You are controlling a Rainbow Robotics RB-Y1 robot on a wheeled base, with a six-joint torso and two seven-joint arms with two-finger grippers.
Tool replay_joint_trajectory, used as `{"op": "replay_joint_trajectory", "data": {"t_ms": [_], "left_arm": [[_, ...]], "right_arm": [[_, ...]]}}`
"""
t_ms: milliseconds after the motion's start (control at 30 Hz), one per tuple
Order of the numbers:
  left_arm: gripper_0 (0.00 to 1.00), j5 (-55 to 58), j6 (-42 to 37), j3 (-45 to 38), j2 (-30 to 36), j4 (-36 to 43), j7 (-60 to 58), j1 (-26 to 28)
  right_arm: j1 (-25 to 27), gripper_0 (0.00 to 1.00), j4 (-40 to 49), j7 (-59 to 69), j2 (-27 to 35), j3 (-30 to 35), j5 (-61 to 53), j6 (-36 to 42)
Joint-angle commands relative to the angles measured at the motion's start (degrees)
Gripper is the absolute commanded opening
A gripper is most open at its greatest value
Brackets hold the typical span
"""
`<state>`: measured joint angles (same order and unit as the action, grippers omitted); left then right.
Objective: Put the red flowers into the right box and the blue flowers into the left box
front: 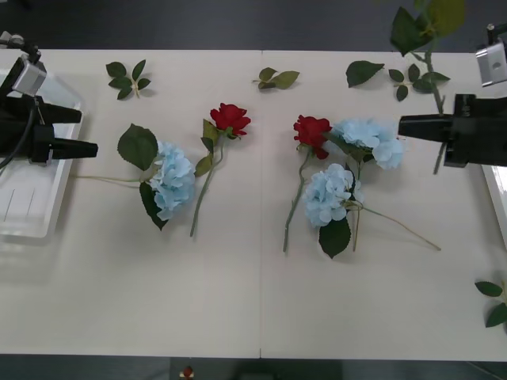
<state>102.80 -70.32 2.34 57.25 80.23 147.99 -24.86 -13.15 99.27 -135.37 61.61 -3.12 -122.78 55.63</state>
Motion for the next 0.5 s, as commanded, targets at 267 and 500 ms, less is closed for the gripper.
{"op": "replay_joint_trajectory", "data": {"t_ms": [267,500], "left_arm": [[1.0,-25.2,-9.7,1.2,1.6,4.9,5.1,-4.4],[1.0,-30.6,-4.0,7.5,0.8,4.9,5.7,-4.9]], "right_arm": [[-1.2,0.0,-16.6,16.5,15.9,0.5,3.4,3.8],[-1.2,0.0,-24.1,28.2,19.6,0.5,15.7,9.6]]}}
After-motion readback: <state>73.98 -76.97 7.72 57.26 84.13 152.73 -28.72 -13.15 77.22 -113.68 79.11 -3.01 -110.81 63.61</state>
